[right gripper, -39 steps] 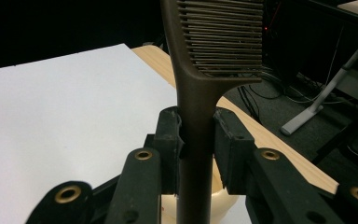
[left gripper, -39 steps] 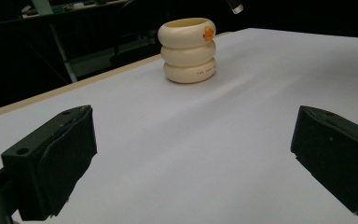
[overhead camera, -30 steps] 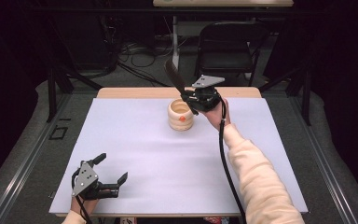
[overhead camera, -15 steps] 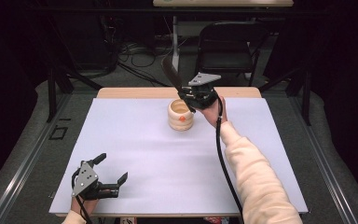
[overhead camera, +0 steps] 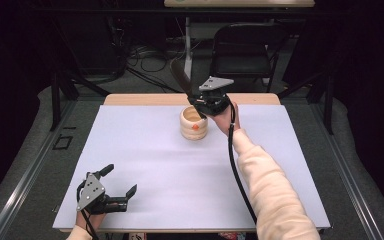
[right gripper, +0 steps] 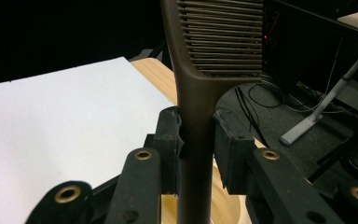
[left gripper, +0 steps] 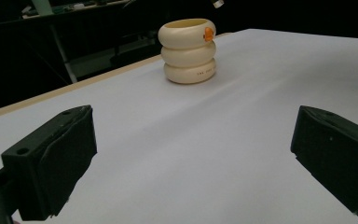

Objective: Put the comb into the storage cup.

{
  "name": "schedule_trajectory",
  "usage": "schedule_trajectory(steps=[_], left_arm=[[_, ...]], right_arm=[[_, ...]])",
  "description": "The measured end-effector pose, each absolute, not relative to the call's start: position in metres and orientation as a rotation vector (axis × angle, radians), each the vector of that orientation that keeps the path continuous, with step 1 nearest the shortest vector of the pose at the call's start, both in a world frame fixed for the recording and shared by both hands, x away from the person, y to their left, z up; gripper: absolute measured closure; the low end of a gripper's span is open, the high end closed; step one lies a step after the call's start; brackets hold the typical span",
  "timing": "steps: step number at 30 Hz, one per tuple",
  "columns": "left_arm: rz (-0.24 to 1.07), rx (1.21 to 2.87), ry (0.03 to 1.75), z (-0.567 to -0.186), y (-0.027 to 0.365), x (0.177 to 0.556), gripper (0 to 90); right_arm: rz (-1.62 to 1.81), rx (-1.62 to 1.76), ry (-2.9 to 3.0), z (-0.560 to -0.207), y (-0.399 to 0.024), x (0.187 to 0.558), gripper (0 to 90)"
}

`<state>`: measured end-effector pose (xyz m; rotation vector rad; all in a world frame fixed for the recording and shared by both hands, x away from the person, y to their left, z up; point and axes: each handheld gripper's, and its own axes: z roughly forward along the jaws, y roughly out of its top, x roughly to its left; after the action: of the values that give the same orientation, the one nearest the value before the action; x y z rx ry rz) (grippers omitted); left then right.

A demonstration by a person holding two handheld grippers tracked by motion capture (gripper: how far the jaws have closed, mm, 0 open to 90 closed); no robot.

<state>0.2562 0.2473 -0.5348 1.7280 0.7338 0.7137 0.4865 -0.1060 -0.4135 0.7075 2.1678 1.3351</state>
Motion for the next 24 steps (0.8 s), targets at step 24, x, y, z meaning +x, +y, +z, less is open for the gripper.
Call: schedule_trajectory(steps=[24], left_arm=[[0.716,1.728,0.733,-0.535,0.247,0.256,0.2]], right_arm=[[1.392,0.691,2.106,-0.417,-0.095,0.493,72.4]])
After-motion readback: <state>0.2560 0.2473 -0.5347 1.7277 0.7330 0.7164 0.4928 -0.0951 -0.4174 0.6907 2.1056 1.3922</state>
